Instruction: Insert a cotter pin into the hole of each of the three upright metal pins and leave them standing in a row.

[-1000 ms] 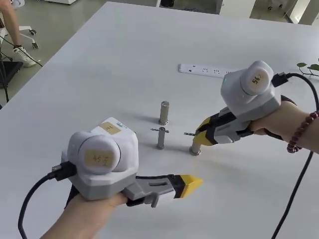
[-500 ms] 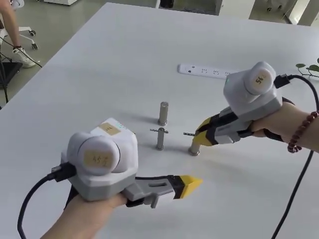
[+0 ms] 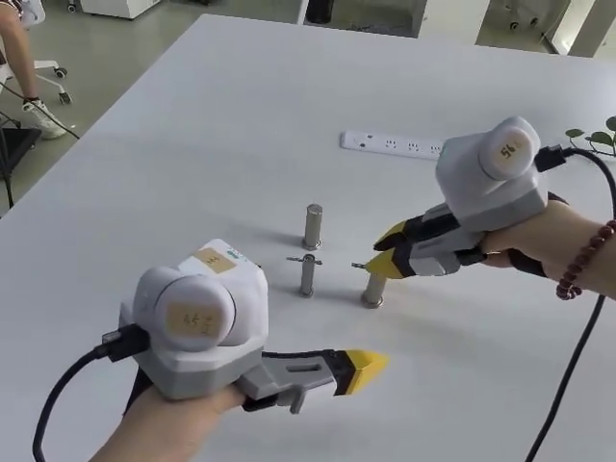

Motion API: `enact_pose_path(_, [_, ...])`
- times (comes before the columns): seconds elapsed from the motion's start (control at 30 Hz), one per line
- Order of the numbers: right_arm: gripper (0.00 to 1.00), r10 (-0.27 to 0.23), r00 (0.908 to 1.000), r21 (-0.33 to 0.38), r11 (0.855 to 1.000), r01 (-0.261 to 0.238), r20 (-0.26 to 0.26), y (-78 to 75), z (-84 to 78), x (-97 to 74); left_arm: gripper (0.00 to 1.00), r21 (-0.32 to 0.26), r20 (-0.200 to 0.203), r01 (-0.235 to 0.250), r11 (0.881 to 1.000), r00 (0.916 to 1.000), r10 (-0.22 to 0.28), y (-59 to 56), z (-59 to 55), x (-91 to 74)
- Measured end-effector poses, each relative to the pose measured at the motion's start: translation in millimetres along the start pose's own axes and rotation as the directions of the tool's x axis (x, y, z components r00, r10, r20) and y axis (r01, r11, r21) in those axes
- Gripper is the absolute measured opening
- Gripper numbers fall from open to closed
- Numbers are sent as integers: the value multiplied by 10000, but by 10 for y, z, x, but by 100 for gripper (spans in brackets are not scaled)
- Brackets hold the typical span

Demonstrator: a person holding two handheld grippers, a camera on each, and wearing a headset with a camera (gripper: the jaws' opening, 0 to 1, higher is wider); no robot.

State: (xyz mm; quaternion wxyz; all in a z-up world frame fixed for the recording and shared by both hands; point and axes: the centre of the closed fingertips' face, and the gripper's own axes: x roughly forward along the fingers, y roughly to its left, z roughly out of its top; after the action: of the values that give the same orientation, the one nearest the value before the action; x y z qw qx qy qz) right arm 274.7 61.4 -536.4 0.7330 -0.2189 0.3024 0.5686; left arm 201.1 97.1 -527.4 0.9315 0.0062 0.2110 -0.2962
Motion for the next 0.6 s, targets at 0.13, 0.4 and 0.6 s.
enact_pose_path(0.13, [19,-205,9991,352,9992,192,366,-27,74,13,99,-4,90,-21,10000,10000,21,-4,14,4])
enact_pose_path(0.4, [23,-670,9911,1433,9884,503,1146,-156,208,110,99,91,-51,-133,9999,9999,133,19,-14,0])
enact_pose_path(0.6, [26,-925,9851,1481,9864,708,1451,-226,298,216,99,-84,74,-221,9997,9997,222,56,8,-9])
